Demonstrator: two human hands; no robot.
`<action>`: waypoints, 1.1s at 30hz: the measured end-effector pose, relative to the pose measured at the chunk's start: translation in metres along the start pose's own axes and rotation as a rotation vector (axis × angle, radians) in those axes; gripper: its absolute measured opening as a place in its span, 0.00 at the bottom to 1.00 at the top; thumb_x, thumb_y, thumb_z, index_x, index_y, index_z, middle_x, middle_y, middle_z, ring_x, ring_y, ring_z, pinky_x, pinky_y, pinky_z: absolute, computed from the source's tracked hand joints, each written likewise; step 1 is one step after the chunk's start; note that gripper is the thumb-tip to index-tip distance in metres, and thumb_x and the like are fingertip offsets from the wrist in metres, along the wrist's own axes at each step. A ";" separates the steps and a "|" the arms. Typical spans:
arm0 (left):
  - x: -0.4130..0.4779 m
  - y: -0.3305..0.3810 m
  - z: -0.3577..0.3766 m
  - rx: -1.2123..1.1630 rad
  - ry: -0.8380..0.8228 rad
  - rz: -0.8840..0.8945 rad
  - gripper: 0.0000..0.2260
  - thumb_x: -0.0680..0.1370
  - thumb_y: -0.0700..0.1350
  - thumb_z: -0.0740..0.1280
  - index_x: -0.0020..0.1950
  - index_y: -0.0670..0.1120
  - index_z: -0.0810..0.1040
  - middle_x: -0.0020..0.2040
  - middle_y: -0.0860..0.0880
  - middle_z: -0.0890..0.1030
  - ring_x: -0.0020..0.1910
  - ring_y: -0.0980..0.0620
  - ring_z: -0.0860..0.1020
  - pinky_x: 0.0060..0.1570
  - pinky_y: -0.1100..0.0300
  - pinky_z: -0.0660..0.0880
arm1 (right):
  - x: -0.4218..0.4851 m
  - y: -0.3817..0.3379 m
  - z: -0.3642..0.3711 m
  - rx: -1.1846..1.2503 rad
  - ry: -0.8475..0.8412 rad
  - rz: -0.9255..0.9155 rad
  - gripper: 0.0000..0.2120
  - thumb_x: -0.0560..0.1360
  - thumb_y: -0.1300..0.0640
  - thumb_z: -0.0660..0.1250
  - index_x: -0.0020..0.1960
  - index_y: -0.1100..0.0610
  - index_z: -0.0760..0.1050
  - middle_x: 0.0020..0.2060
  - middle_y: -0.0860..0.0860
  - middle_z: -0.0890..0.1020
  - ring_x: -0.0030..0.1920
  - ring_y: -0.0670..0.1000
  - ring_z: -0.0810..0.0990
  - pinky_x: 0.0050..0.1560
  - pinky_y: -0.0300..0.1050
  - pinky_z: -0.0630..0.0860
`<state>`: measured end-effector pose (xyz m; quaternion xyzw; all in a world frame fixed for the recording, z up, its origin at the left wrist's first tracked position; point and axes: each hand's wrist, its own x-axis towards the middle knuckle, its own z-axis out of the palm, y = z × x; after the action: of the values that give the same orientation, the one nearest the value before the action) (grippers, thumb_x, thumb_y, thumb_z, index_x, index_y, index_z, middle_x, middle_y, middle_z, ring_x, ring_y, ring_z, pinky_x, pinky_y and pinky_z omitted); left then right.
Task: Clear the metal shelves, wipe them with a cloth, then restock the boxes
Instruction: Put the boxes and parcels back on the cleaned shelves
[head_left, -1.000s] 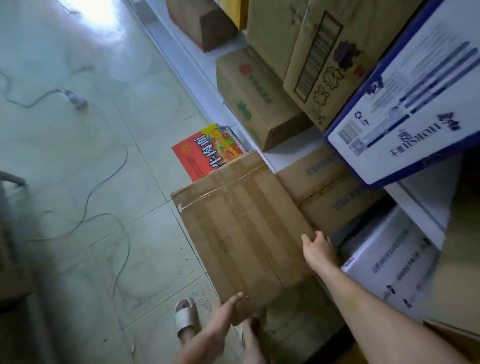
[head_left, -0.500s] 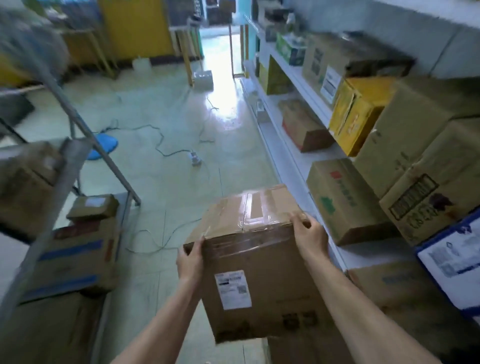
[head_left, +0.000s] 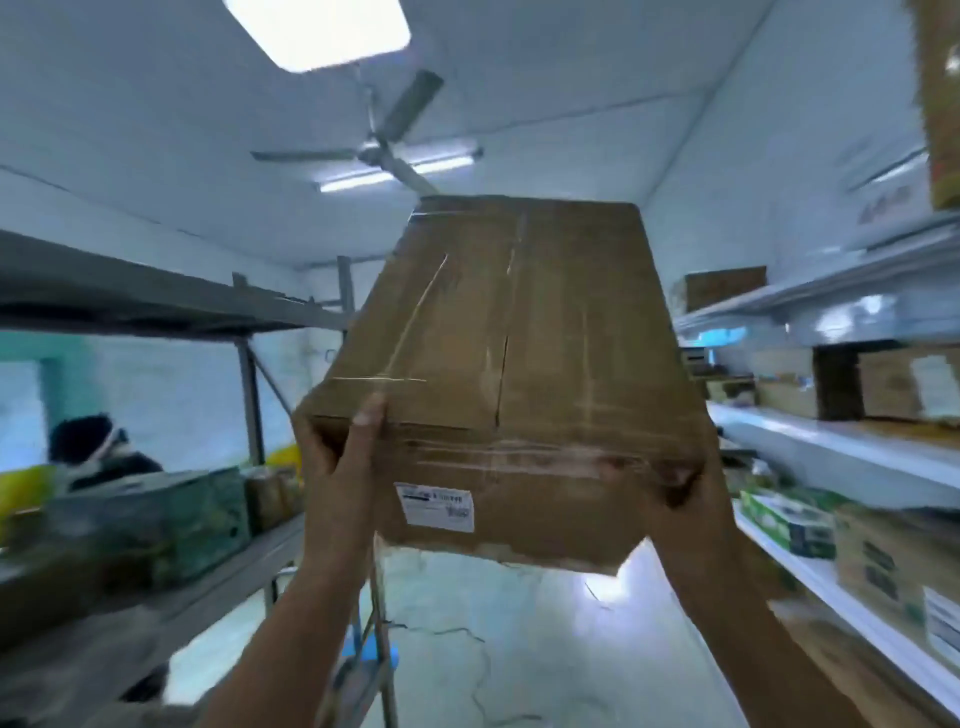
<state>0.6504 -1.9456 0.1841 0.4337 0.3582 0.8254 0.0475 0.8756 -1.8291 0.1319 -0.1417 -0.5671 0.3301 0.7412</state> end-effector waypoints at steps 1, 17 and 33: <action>0.017 0.020 -0.007 0.005 -0.018 0.065 0.21 0.79 0.50 0.69 0.71 0.53 0.69 0.56 0.58 0.83 0.52 0.58 0.83 0.44 0.60 0.81 | 0.011 -0.007 0.022 0.035 -0.037 -0.055 0.57 0.57 0.43 0.86 0.79 0.54 0.63 0.72 0.52 0.75 0.69 0.49 0.76 0.68 0.54 0.76; 0.177 0.123 -0.030 0.409 0.091 0.639 0.21 0.79 0.50 0.70 0.69 0.51 0.68 0.56 0.54 0.82 0.51 0.56 0.84 0.46 0.57 0.82 | 0.171 0.064 0.253 0.407 -0.378 -0.244 0.46 0.64 0.67 0.81 0.77 0.58 0.64 0.63 0.51 0.79 0.58 0.43 0.82 0.46 0.29 0.78; 0.350 0.101 -0.006 0.931 0.383 0.860 0.22 0.76 0.60 0.70 0.64 0.54 0.66 0.59 0.50 0.78 0.54 0.53 0.81 0.52 0.53 0.82 | 0.344 0.149 0.477 0.341 -0.457 -0.351 0.40 0.69 0.45 0.80 0.73 0.44 0.62 0.52 0.45 0.81 0.52 0.55 0.82 0.50 0.53 0.82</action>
<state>0.4526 -1.8869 0.4847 0.3590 0.4743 0.5923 -0.5434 0.4289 -1.5732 0.4531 0.1619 -0.6712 0.3108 0.6533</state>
